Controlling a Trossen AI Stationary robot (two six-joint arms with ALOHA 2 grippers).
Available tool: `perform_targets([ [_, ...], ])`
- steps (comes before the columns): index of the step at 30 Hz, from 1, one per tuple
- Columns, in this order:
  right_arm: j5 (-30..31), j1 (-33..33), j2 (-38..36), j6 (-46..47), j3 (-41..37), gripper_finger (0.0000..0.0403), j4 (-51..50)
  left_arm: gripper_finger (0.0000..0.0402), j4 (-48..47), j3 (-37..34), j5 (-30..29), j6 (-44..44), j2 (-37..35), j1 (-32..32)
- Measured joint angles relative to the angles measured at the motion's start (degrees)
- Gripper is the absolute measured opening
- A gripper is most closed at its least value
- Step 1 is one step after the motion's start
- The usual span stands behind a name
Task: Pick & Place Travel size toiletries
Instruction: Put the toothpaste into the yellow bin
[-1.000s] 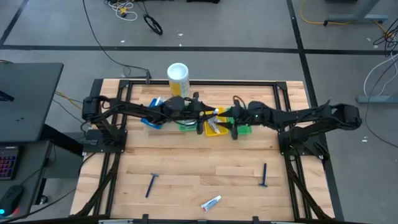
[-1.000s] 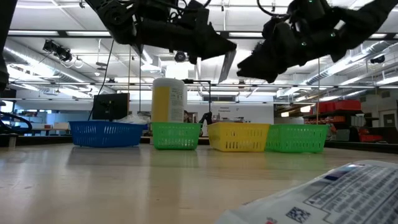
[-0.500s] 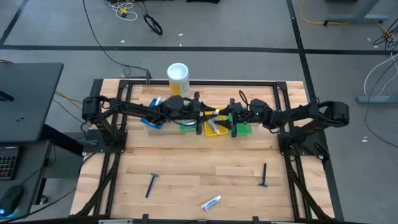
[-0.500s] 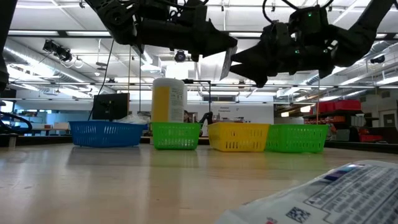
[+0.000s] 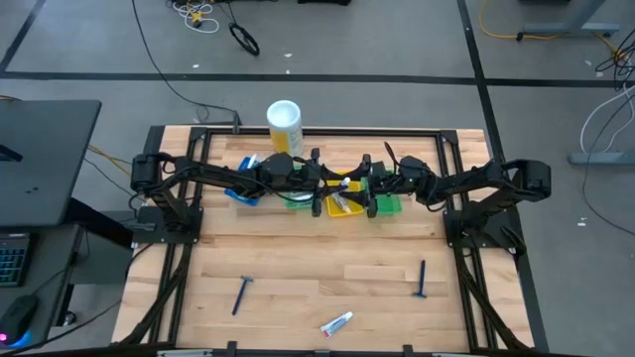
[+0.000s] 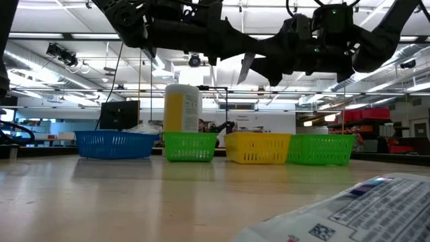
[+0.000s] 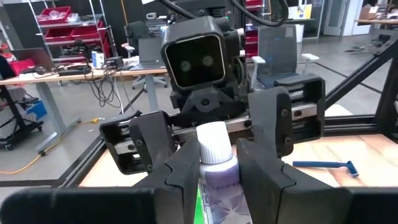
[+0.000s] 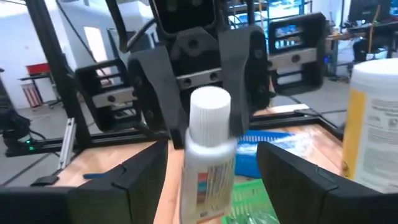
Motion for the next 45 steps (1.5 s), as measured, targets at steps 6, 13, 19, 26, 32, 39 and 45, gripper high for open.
perform_targets([
  [6,-0.2,0.2,0.0,-0.6,0.6,0.0229,-3.4,0.0107,0.2,0.0,0.0,0.0,0.0,0.0],
  [13,-0.4,0.2,0.0,-0.7,0.6,0.0167,-3.5,0.0107,1.3,0.0,0.0,0.0,0.0,0.0],
  [19,-0.2,0.2,0.0,-0.9,0.6,0.0136,-3.4,0.0107,1.2,0.0,-1.5,0.0,0.0,0.0],
  [26,-0.2,0.2,0.0,-0.9,0.6,0.0124,-3.5,0.0107,0.9,0.0,-1.7,0.0,0.0,0.0],
  [32,-0.2,0.2,0.0,-0.9,0.6,0.0124,-3.7,0.0108,0.5,0.1,-1.7,0.0,0.0,0.0],
  [39,1.8,0.0,0.0,-0.9,0.6,0.0107,-5.9,0.0108,-1.4,0.1,-4.9,0.1,0.0,0.0],
  [45,4.4,0.0,0.0,-0.9,0.6,0.0099,-7.5,0.0109,-3.5,0.1,-6.5,1.5,0.0,0.3],
])
